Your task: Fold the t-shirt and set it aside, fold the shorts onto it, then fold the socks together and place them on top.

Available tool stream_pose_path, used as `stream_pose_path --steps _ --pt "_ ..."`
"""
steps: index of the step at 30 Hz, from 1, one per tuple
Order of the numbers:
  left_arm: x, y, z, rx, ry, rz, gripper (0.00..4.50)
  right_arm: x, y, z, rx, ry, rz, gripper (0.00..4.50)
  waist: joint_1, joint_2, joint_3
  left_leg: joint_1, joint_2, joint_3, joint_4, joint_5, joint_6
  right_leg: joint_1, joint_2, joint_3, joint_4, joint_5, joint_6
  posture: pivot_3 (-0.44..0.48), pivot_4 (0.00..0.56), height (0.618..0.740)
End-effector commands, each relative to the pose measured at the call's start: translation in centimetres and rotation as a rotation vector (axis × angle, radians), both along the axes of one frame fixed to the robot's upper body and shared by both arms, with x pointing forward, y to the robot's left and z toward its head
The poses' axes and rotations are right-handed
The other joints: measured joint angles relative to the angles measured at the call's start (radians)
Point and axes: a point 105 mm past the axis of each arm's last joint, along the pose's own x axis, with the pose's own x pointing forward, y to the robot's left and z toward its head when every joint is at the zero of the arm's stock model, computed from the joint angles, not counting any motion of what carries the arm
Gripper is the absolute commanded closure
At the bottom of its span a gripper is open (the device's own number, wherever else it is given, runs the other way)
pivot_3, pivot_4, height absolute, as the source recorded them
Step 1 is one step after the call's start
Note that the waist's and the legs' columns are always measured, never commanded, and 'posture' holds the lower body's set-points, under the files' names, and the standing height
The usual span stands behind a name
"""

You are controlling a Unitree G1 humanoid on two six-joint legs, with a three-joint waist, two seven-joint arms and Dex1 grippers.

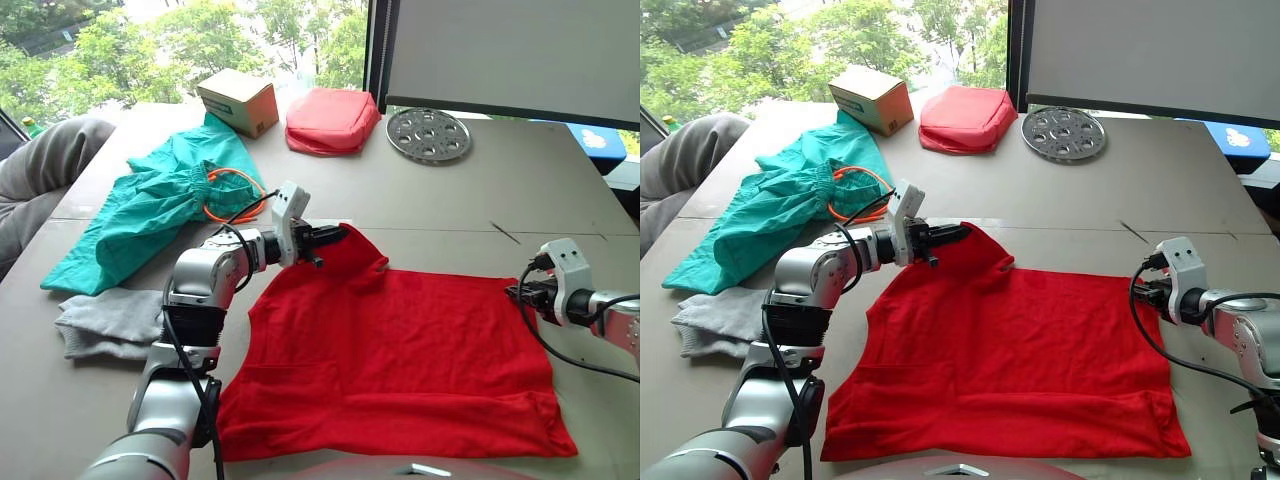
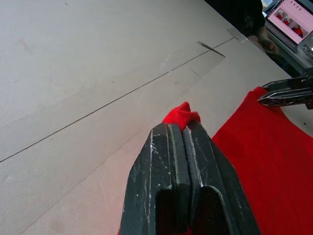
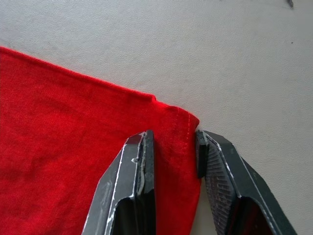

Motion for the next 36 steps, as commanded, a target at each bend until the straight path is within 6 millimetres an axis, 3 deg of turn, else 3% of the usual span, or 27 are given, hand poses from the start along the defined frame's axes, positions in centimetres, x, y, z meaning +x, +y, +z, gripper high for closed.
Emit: stream_pose_path --steps 1,7,10,14,18,24,36 --pt "0.0 -0.2 1.7 -0.013 -0.059 -0.016 4.50 0.4 0.4 0.2 0.008 -0.017 0.018 3.13 -0.002 0.000 0.000 0.000 0.000 0.000 0.000 0.000 0.000 0.000 0.000 0.000 0.000 0.000 0.000 0.000 0.150 0.739" --pt "0.0 -0.2 1.8 -0.016 -0.063 -0.014 4.50 1.5 -0.1 0.8 -0.057 -0.082 0.025 3.13 -0.002 0.001 0.001 0.001 0.000 0.001 0.000 0.000 0.000 0.000 0.000 0.001 0.000 0.000 0.000 0.000 0.150 0.739" --pt "0.0 -0.2 1.8 -0.018 -0.064 -0.013 4.50 1.4 -0.7 0.6 -0.040 -0.056 -0.032 2.38 0.001 0.001 0.001 0.000 0.000 0.000 -0.001 0.000 0.000 0.000 0.001 0.000 0.000 0.000 0.000 0.000 0.150 0.739" --pt "-0.1 -0.1 1.7 -0.018 -0.064 -0.012 4.50 0.6 -1.0 0.0 -0.002 0.002 -0.079 0.47 0.001 0.001 0.000 0.000 0.000 0.000 -0.001 0.000 0.000 0.000 0.001 0.001 0.000 0.000 0.000 0.000 0.150 0.739" --pt "-0.1 -0.2 1.7 -0.018 -0.062 -0.013 4.50 -0.5 -0.1 -0.7 0.042 0.049 -0.033 0.47 0.001 0.001 0.000 0.000 0.000 0.000 -0.001 0.000 0.000 0.000 0.001 0.001 0.000 0.000 0.000 0.000 0.150 0.739" --pt "-0.1 -0.2 1.6 -0.018 -0.061 -0.015 4.50 -0.9 1.5 0.2 0.192 0.044 -0.005 0.47 0.000 0.000 0.000 0.000 0.000 0.000 -0.001 0.000 0.000 0.000 0.001 0.000 0.000 0.000 0.000 0.000 0.150 0.739" --pt "-0.1 -0.1 1.6 -0.018 -0.062 -0.013 4.50 -1.0 2.0 1.1 0.215 0.014 0.083 0.47 -0.001 0.001 0.000 0.000 0.001 0.000 -0.001 0.000 0.000 0.000 0.001 0.001 0.000 0.000 0.000 0.000 0.150 0.739"
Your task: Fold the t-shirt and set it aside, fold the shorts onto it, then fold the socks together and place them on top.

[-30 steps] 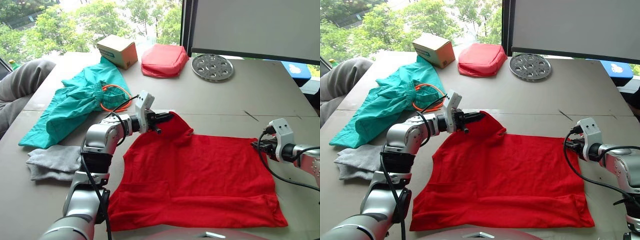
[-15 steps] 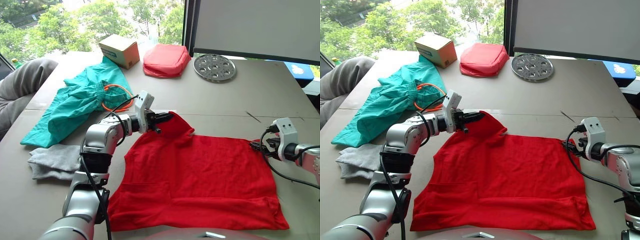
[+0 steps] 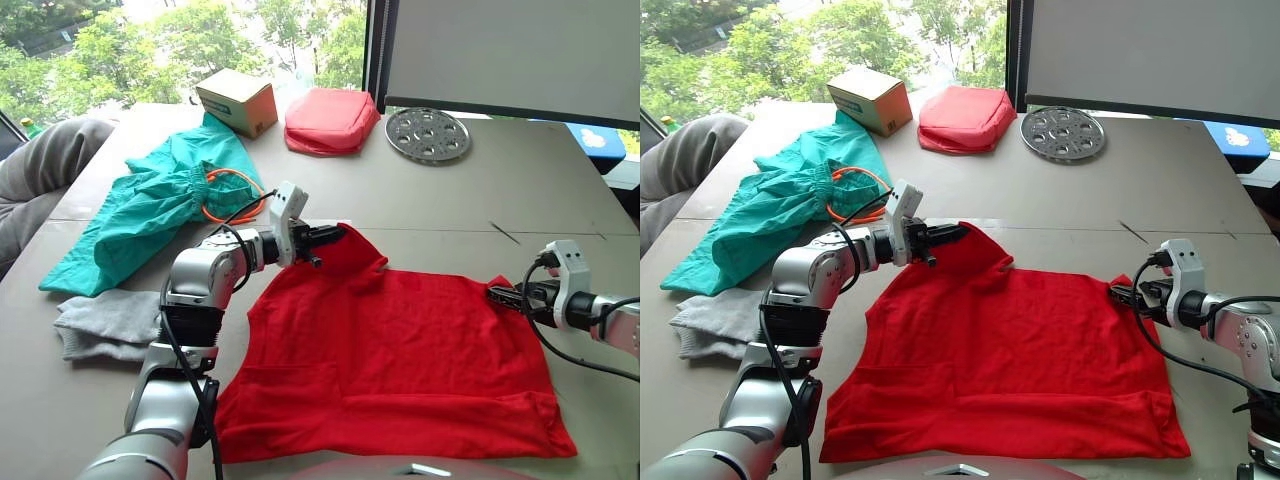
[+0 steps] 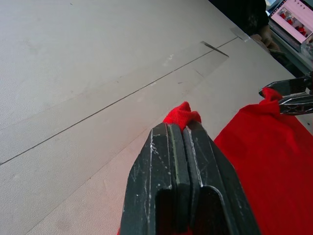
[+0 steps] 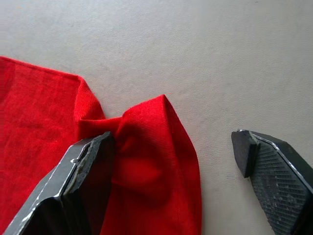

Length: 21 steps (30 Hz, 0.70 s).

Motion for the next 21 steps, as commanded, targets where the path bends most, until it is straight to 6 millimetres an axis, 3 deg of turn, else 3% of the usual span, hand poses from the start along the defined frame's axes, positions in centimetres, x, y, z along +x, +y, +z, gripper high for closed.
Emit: stream_pose_path --steps 1,4,9,16,21 --pt "-0.1 -0.3 1.6 -0.022 -0.064 -0.020 4.50 -0.1 0.4 0.5 0.008 -0.021 0.053 0.70 0.000 0.000 0.000 0.000 0.000 0.000 0.000 0.000 0.000 0.000 0.000 0.000 0.000 0.000 0.000 0.000 0.150 0.739" --pt "-0.2 -0.2 1.6 -0.022 -0.065 -0.019 4.50 0.0 0.2 0.8 -0.003 -0.041 0.062 1.75 0.000 0.001 0.000 0.000 0.000 0.000 0.000 0.000 0.000 0.000 0.000 0.000 0.000 0.000 0.000 0.000 0.150 0.739" --pt "-0.1 0.0 1.5 -0.020 -0.064 -0.013 4.50 0.3 0.1 1.5 -0.030 -0.102 0.071 4.42 0.002 0.001 0.001 0.000 0.000 0.000 0.000 0.000 0.000 0.000 0.000 0.000 0.000 0.000 0.000 0.000 0.150 0.739" --pt "0.3 0.5 1.5 -0.012 -0.082 0.008 4.50 0.7 -0.2 2.9 -0.042 -0.231 0.044 4.42 0.001 0.001 0.001 0.000 0.000 0.000 0.000 0.000 0.000 0.000 0.000 0.000 0.000 0.000 0.000 0.000 0.150 0.739" --pt "1.3 1.5 3.0 -0.028 -0.180 0.051 4.50 1.9 -1.0 4.1 -0.062 -0.369 -0.056 4.42 0.002 0.001 0.001 0.000 0.000 0.000 0.000 0.000 0.000 0.000 0.000 0.000 0.000 0.000 0.000 0.000 0.150 0.739"
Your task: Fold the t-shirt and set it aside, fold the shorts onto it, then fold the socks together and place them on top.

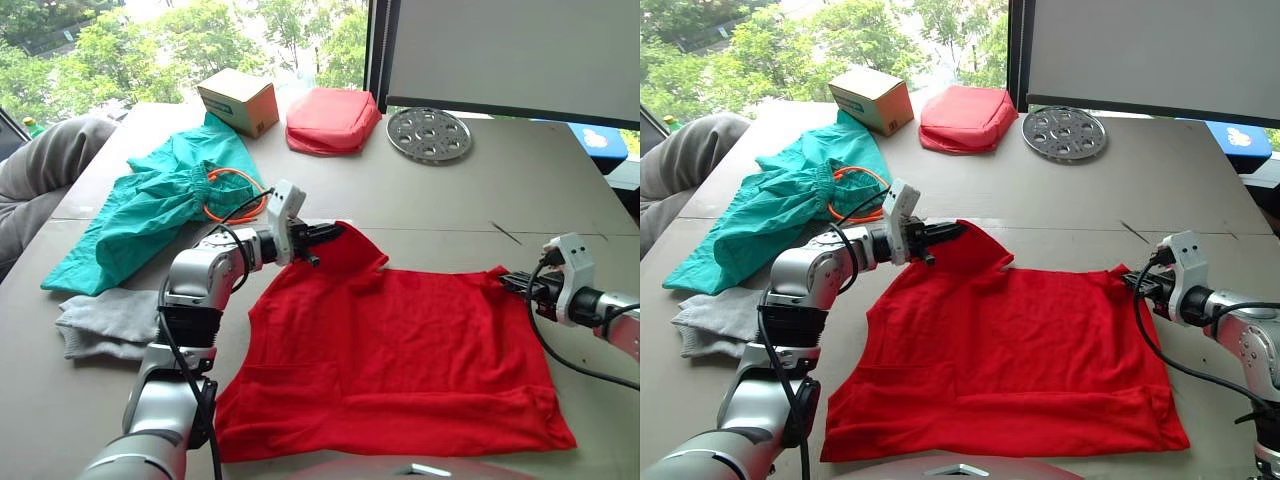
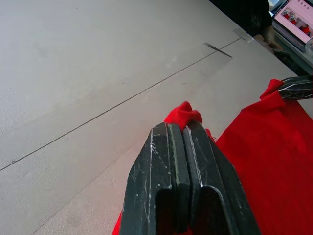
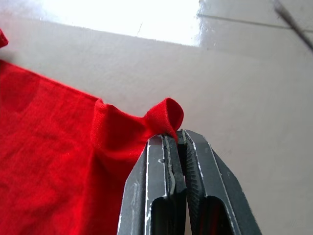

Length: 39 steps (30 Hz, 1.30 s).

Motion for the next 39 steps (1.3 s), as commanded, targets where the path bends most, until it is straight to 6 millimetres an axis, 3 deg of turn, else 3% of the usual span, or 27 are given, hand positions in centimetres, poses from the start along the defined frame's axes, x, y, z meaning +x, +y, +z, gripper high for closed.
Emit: stream_pose_path --steps 1,13,23,26,30,34,39 --pt "0.9 1.1 2.5 -0.019 -0.112 0.030 4.50 0.8 -0.8 2.5 -0.020 -0.156 -0.058 4.42 0.000 0.000 0.000 0.000 0.000 0.000 0.000 0.000 0.000 0.000 0.000 0.000 0.000 0.000 0.000 0.000 0.150 0.739" --pt "3.4 3.7 3.7 0.069 -0.235 0.135 4.50 2.0 -2.4 1.9 -0.071 -0.228 -0.236 4.42 0.000 0.001 0.001 0.000 0.000 0.000 0.000 0.000 0.000 0.000 0.000 0.000 0.000 0.000 0.000 0.000 0.150 0.739" --pt "5.0 3.0 5.6 0.138 -0.392 0.111 4.50 2.8 -2.0 1.9 -0.078 -0.326 -0.315 4.42 -0.001 0.001 0.001 0.000 0.000 0.000 0.000 0.000 0.000 0.000 0.000 0.000 0.000 0.002 0.002 0.000 0.150 0.739" --pt "4.1 2.4 6.2 0.125 -0.461 0.053 4.50 2.8 -1.8 2.0 -0.084 -0.356 -0.307 4.42 -0.001 0.002 0.001 0.000 0.000 0.001 -0.001 0.000 0.000 0.000 0.000 0.000 0.000 0.002 0.003 0.000 0.150 0.739" --pt "1.4 2.2 5.8 0.158 -0.545 -0.059 4.50 2.0 -1.9 2.3 -0.094 -0.401 -0.279 4.42 -0.002 0.003 0.001 0.000 0.000 0.001 -0.002 0.000 0.000 0.000 0.000 0.001 -0.001 0.002 0.002 0.000 0.150 0.739" --pt "-1.4 2.8 4.3 0.234 -0.590 -0.159 4.50 0.9 -2.4 1.8 -0.117 -0.400 -0.239 4.42 -0.002 0.005 0.001 0.000 0.000 0.001 -0.002 0.000 0.000 -0.001 0.000 0.001 -0.001 0.001 0.001 0.000 0.150 0.739" --pt "-2.6 3.8 1.6 0.380 -0.642 -0.206 4.50 0.2 -2.8 0.6 -0.125 -0.377 -0.231 4.42 0.003 0.006 0.001 0.001 0.001 0.002 -0.001 0.000 0.000 0.000 0.000 0.001 0.000 0.000 0.000 0.000 0.150 0.739"
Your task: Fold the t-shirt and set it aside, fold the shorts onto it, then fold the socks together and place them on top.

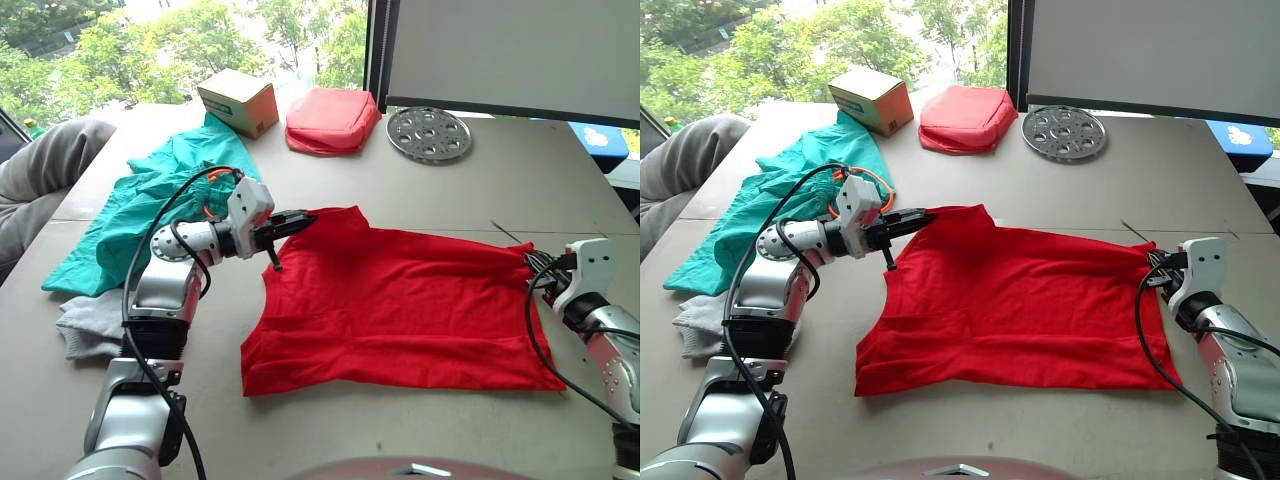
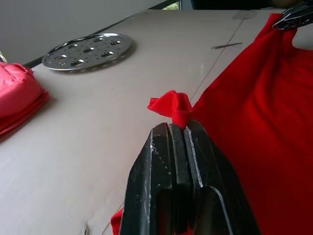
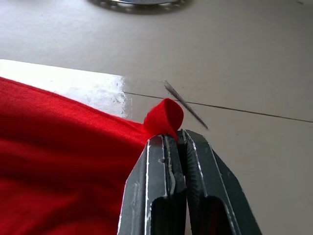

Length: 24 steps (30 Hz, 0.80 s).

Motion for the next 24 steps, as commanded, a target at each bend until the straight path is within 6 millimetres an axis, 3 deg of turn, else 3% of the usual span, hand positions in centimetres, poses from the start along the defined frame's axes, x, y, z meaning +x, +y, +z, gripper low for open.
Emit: stream_pose_path --steps 1,16,24 --pt "-0.8 -0.4 0.1 0.091 -0.116 -0.057 4.50 -0.3 -0.3 0.9 -0.031 -0.055 0.013 4.42 0.001 0.001 0.000 0.000 0.000 -0.001 0.001 0.000 0.000 0.000 0.000 0.000 0.000 0.000 0.000 0.000 0.150 0.739" --pt "-3.4 1.5 -3.6 0.295 -0.137 -0.165 4.50 -1.9 -0.4 -0.2 -0.030 -0.110 -0.036 4.42 -0.002 0.002 -0.001 0.000 0.000 0.001 -0.001 0.000 0.000 0.000 0.000 0.003 -0.001 0.000 0.000 0.000 0.150 0.739" --pt "-3.5 1.3 -4.2 0.316 -0.144 -0.180 4.50 -3.1 -0.1 -1.2 -0.136 -0.039 0.080 4.42 -0.001 0.003 -0.001 0.000 0.000 0.001 -0.001 0.000 0.000 0.000 0.001 0.003 0.000 0.000 0.000 0.000 0.150 0.739"
